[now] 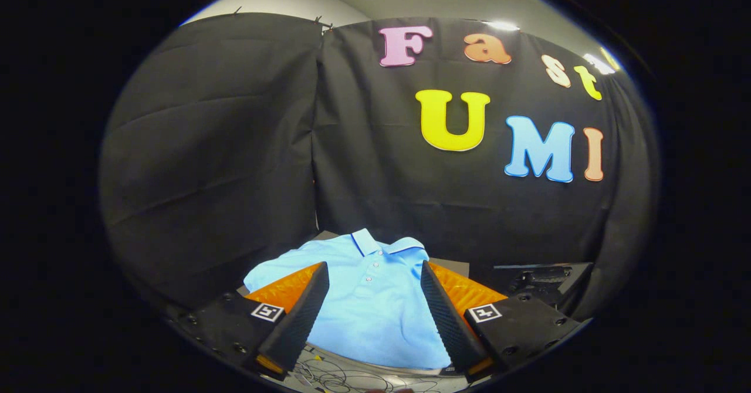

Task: Put the clothes into the washing machine and then close the washing machine lid.

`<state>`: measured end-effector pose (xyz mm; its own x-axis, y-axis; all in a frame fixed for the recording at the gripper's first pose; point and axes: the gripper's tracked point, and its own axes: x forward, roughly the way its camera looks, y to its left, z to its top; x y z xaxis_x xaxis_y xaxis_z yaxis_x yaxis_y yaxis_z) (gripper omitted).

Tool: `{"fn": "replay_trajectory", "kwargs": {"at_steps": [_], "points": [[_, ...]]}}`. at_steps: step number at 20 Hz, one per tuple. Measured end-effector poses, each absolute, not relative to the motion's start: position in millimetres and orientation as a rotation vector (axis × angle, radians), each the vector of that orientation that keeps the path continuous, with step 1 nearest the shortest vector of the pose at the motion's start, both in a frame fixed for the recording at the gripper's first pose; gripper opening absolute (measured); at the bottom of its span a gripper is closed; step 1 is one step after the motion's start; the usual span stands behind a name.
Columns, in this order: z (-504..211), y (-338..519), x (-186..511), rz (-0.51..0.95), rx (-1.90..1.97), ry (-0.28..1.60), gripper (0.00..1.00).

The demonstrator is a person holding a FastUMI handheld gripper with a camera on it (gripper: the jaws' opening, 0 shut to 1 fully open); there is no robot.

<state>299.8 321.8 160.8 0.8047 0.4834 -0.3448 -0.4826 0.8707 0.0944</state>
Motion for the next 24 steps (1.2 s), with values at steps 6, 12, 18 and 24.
{"fn": "replay_trajectory", "kwargs": {"at_steps": [6,12,18,24], "points": [[112,363,341,0.508,-0.063,0.425,0.98],[67,381,357,0.499,-0.103,0.482,0.98],[34,393,358,0.522,-0.124,0.533,0.98],[14,396,358,0.534,-0.086,0.591,0.99]]}}
